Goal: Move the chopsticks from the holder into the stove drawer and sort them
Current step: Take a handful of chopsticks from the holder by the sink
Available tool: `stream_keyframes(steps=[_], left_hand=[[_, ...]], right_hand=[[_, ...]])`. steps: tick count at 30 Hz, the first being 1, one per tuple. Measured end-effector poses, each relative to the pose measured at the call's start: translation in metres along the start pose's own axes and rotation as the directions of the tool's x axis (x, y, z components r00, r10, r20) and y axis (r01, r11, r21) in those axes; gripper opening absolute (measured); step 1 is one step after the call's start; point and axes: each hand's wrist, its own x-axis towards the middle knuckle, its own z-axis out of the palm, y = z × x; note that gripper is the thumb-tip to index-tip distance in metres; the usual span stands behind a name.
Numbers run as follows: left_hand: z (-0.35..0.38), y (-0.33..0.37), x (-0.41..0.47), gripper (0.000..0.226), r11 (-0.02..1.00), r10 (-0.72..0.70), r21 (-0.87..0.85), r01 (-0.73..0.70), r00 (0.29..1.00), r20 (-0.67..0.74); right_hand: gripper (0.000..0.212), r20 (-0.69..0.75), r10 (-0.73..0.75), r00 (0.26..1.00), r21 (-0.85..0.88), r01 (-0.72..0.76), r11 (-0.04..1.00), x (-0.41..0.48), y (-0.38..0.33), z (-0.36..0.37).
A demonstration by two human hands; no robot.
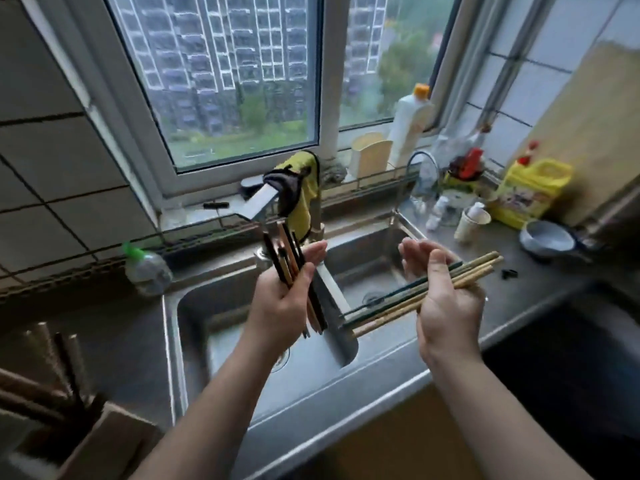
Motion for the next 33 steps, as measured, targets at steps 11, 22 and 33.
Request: stream_keyframes(steps=[11, 22, 33], left_hand=[[0.253, -0.018, -0.109, 0.03, 0.986, -0.169, 0.037, 0.165, 0.944, 0.282], [0.467, -0.02, -0.203, 0.031, 0.983, -0.167, 0.168, 0.075, 0.75, 0.64], [0.667, -0.034, -0.265, 0.031, 0.98, -0.197, 0.169, 0.104, 0.419, 0.886]], right_hand=[[0.021, -0.233, -0.085, 0.969, -0.139, 0.054, 0.989, -0.005, -0.086, -0.265], [0.022, -0.555, -0.216, 0.803, -0.245, 0.09, 0.965, -0.028, -0.169, -0.495], [0.022, -0.74, -0.344, 0.578, -0.384, 0.057, 0.922, -0.036, -0.22, -0.683]])
